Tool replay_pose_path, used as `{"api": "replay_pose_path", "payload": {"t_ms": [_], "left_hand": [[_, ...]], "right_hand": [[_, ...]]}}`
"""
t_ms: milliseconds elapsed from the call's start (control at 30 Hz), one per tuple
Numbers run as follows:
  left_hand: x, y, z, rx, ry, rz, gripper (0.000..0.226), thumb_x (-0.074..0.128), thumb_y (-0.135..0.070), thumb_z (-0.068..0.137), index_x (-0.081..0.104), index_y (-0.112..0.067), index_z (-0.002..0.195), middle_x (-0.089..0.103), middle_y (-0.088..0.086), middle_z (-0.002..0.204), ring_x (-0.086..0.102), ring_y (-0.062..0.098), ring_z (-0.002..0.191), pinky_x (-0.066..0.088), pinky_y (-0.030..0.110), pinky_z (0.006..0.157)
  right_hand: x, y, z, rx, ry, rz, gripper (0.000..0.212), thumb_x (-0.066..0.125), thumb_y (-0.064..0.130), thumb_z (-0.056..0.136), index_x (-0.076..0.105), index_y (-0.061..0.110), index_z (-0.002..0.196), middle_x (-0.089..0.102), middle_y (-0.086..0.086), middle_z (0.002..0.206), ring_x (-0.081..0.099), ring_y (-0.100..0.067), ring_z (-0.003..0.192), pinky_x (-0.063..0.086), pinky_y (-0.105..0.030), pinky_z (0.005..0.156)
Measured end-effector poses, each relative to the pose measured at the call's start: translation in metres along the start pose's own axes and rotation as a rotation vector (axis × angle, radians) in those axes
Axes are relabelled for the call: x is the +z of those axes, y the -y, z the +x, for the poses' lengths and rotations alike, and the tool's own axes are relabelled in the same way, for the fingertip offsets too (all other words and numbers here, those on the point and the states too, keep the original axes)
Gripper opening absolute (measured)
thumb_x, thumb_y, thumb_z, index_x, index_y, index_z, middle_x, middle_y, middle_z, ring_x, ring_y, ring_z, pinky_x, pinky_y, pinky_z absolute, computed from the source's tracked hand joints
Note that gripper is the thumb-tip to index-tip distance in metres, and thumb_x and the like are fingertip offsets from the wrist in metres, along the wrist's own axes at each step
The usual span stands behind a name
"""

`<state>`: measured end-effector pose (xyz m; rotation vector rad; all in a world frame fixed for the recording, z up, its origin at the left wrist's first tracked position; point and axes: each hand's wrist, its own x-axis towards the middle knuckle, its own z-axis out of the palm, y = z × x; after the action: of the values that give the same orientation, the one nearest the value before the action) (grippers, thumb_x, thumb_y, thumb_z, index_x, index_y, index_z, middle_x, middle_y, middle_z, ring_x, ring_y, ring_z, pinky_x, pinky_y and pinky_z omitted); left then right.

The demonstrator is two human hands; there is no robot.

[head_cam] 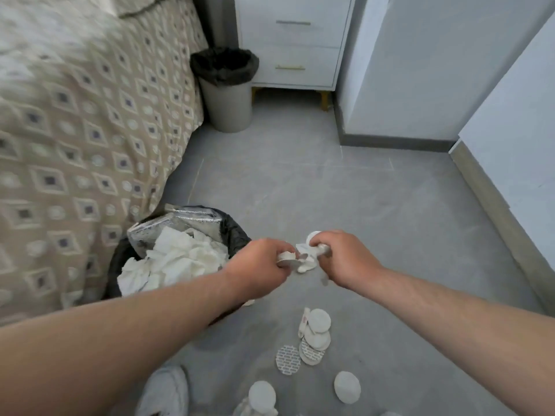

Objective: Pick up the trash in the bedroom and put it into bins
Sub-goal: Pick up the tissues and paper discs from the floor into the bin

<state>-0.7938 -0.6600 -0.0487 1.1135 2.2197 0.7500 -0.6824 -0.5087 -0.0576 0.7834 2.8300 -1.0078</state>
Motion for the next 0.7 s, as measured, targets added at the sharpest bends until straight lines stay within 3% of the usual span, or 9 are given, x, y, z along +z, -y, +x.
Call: {"api": "replay_pose_path", "payload": {"t_ms": [100,167,233,267,333,400,500,600,700], "left_hand": [[-0.061,0.002,-0.024,0.003,-0.059,-0.094,0.014,0.060,-0.020,0.080,0.062,-0.028,0.069,0.059,-0.005,0.059,0.051,0.003,0.053,0.046,0.028,0.052],[-0.089,0.023,-0.043,-0.077,-0.154,-0.168,0.010,0.061,-0.015,0.082,0.064,-0.025,0.080,0.063,0.007,0.067,0.056,0.015,0.056,0.052,0.038,0.050],[-0.103,0.057,-0.061,-0.199,-0.268,-0.213,0.018,0.061,-0.011,0.083,0.062,-0.029,0.083,0.062,0.006,0.071,0.057,0.019,0.057,0.053,0.037,0.050],[-0.105,0.076,-0.067,-0.260,-0.322,-0.241,0.024,0.061,-0.009,0.083,0.060,-0.033,0.083,0.063,0.003,0.074,0.058,0.020,0.059,0.055,0.038,0.054],[-0.105,0.112,-0.074,-0.360,-0.399,-0.247,0.028,0.062,-0.007,0.079,0.061,-0.034,0.086,0.066,-0.001,0.077,0.062,0.021,0.066,0.056,0.040,0.063],[-0.100,0.140,-0.074,-0.398,-0.434,-0.179,0.027,0.061,-0.006,0.076,0.063,-0.030,0.090,0.066,-0.006,0.081,0.064,0.020,0.079,0.049,0.031,0.069],[-0.085,0.166,-0.071,-0.374,-0.321,-0.009,0.025,0.059,-0.016,0.080,0.061,-0.028,0.102,0.063,-0.007,0.097,0.059,0.018,0.096,0.040,0.025,0.076],[-0.064,0.180,-0.061,-0.303,-0.103,0.232,0.022,0.051,-0.036,0.082,0.053,-0.030,0.102,0.056,-0.003,0.101,0.056,0.023,0.100,0.044,0.031,0.081],[-0.043,0.186,-0.051,-0.319,0.031,0.512,0.049,0.046,-0.049,0.086,0.039,-0.022,0.126,0.044,0.005,0.122,0.044,0.027,0.114,0.041,0.038,0.092]], "right_hand": [[-0.003,0.047,0.002,0.018,-0.097,0.139,0.040,0.049,0.006,0.083,0.063,0.021,0.118,0.065,-0.003,0.111,0.064,-0.022,0.087,0.050,-0.029,0.070],[0.002,0.071,0.005,0.029,-0.123,0.236,0.047,0.049,0.004,0.085,0.058,0.025,0.126,0.063,-0.003,0.112,0.065,-0.014,0.075,0.050,-0.022,0.058],[0.010,0.090,0.010,0.033,-0.105,0.327,0.055,0.049,0.001,0.086,0.051,0.027,0.135,0.058,-0.003,0.108,0.061,-0.003,0.056,0.045,-0.014,0.044],[0.015,0.097,0.012,0.031,-0.096,0.350,0.059,0.049,0.001,0.086,0.046,0.028,0.138,0.056,-0.003,0.106,0.062,-0.001,0.056,0.046,-0.014,0.044],[0.025,0.106,0.021,0.042,-0.068,0.363,0.063,0.050,0.005,0.084,0.041,0.032,0.140,0.061,-0.003,0.108,0.067,-0.005,0.069,0.057,-0.025,0.062],[0.035,0.112,0.029,0.085,-0.004,0.409,0.061,0.047,0.006,0.083,0.041,0.035,0.136,0.070,-0.013,0.101,0.073,-0.022,0.068,0.059,-0.039,0.072],[0.049,0.112,0.035,0.139,0.046,0.457,0.057,0.046,0.001,0.084,0.042,0.029,0.134,0.072,-0.015,0.086,0.072,-0.030,0.057,0.059,-0.047,0.072],[0.059,0.108,0.036,0.173,0.066,0.461,0.057,0.047,0.001,0.084,0.042,0.026,0.135,0.072,-0.010,0.079,0.071,-0.029,0.054,0.058,-0.050,0.071],[0.064,0.106,0.036,0.188,0.078,0.458,0.056,0.049,0.000,0.085,0.044,0.026,0.134,0.066,0.001,0.077,0.071,-0.027,0.055,0.060,-0.047,0.067]]}}
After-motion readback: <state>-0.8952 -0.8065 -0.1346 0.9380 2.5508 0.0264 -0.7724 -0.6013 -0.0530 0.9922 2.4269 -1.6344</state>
